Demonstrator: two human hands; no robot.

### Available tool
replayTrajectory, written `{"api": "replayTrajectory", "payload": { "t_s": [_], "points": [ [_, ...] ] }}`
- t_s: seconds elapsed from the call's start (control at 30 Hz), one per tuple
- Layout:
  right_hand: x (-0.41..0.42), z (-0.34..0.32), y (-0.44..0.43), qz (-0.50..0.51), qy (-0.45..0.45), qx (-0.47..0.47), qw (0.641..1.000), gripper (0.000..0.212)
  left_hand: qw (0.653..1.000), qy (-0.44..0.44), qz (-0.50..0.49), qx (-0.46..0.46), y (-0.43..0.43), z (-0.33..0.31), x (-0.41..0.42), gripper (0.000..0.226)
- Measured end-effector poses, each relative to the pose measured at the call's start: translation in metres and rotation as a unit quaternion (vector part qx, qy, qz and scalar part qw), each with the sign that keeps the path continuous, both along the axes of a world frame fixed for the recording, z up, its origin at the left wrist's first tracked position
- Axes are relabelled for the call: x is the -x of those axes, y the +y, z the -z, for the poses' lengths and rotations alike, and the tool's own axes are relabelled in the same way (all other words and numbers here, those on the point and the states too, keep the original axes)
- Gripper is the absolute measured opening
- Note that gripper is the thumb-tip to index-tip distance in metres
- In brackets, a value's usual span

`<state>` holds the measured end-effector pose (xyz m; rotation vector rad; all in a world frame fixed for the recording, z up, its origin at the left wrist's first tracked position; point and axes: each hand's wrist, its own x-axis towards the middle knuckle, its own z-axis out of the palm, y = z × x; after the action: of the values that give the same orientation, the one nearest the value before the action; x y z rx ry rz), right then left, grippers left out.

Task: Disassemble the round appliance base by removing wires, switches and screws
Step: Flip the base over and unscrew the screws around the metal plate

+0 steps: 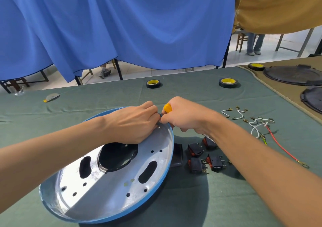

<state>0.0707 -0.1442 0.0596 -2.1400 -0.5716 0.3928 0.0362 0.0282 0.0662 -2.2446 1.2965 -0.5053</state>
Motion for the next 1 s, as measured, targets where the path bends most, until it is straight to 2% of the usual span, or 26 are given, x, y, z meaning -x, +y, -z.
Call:
{"api": "replayTrajectory", "payload": {
  "t_s": [0.07, 0.2, 0.3, 0.37, 0.43, 0.5, 0.57, 0.7, 0.8, 0.9, 1.0],
  "points": [
    [0.0, -0.003, -0.002, -0.008, 0.017, 0.007, 1.0, 0.042, 1.0, -0.005, 0.01, -0.007, 0.0, 0.0, -0.002, 0.024],
    [0.0, -0.011, -0.01, -0.047, 0.056, 0.032, 0.997, 0.028, 1.0, -0.003, 0.013, -0.001, 0.003, 0.003, -0.002, 0.032],
    [0.001, -0.023, -0.014, -0.036, 0.017, 0.05, 0.998, 0.022, 0.999, 0.015, -0.02, 0.043, 0.005, 0.01, 0.0, 0.03],
    [0.0, -0.035, -0.018, 0.017, -0.031, 0.002, 0.999, 0.027, 0.994, 0.026, -0.062, 0.083, 0.005, 0.012, 0.002, 0.033],
    [0.001, -0.047, -0.02, 0.051, -0.043, -0.084, 0.994, 0.011, 0.989, 0.026, -0.087, 0.118, 0.004, 0.013, 0.003, 0.031],
    [0.003, -0.055, -0.02, 0.065, -0.025, -0.154, 0.986, 0.014, 0.987, 0.02, -0.106, 0.119, 0.001, 0.013, 0.004, 0.025],
    [0.005, -0.059, -0.017, 0.061, -0.036, -0.185, 0.98, 0.022, 0.987, 0.013, -0.115, 0.115, -0.001, 0.013, 0.004, 0.021],
    [0.013, -0.066, -0.009, 0.043, -0.059, -0.271, 0.96, 0.028, 0.986, 0.042, -0.143, 0.074, -0.001, 0.014, 0.0, 0.031],
    [0.016, -0.066, -0.003, 0.061, -0.064, -0.277, 0.957, 0.027, 0.985, 0.058, -0.155, 0.043, -0.001, 0.015, -0.002, 0.037],
    [0.018, -0.062, 0.0, 0.069, -0.05, -0.27, 0.959, 0.026, 0.987, 0.057, -0.136, 0.07, -0.002, 0.012, 0.0, 0.031],
    [0.019, -0.062, -0.001, 0.071, -0.05, -0.268, 0.96, 0.025, 0.989, 0.033, -0.076, 0.121, 0.002, 0.013, 0.004, 0.023]
  ]
}}
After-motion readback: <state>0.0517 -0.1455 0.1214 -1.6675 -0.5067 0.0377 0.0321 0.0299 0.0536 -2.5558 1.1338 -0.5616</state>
